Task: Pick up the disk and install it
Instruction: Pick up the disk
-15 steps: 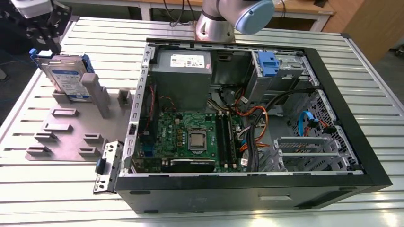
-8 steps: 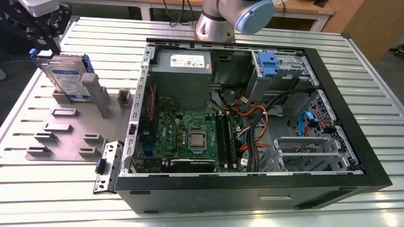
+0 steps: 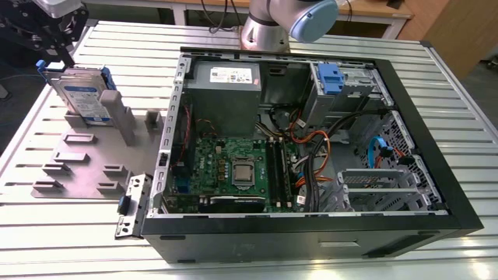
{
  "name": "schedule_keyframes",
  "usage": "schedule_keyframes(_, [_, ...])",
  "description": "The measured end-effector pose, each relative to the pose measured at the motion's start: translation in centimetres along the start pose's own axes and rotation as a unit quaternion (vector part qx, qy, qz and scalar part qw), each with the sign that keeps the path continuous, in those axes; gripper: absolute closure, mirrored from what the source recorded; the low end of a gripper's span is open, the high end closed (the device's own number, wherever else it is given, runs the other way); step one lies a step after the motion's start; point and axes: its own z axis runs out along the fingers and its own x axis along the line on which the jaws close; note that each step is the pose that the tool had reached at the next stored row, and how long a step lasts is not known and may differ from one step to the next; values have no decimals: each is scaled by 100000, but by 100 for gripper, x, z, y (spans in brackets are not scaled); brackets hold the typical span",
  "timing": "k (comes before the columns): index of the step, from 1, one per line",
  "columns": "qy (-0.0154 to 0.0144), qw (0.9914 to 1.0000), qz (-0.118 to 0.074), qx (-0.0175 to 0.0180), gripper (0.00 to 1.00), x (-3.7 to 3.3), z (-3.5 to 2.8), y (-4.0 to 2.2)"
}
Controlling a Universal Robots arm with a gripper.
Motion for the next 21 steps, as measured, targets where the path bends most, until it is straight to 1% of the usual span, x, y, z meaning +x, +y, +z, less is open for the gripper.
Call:
schedule_keyframes(3, [102,99963,-2701,-77,89,0,2,0])
schedule_keyframes(5, [174,99895,-4573,-127,89,0,3,0])
schedule_keyframes(7, [243,99797,-6366,-176,89,0,4,0])
schedule_keyframes(9, [309,99666,-8160,-227,89,0,6,0])
schedule_keyframes(11, [381,99497,-10006,-279,89,0,7,0])
schedule_keyframes(15, [516,99098,-13385,-370,89,0,8,0])
schedule_keyframes(16, [515,99079,-13523,-374,89,0,8,0])
schedule_keyframes(21, [515,99078,-13535,-376,89,0,9,0])
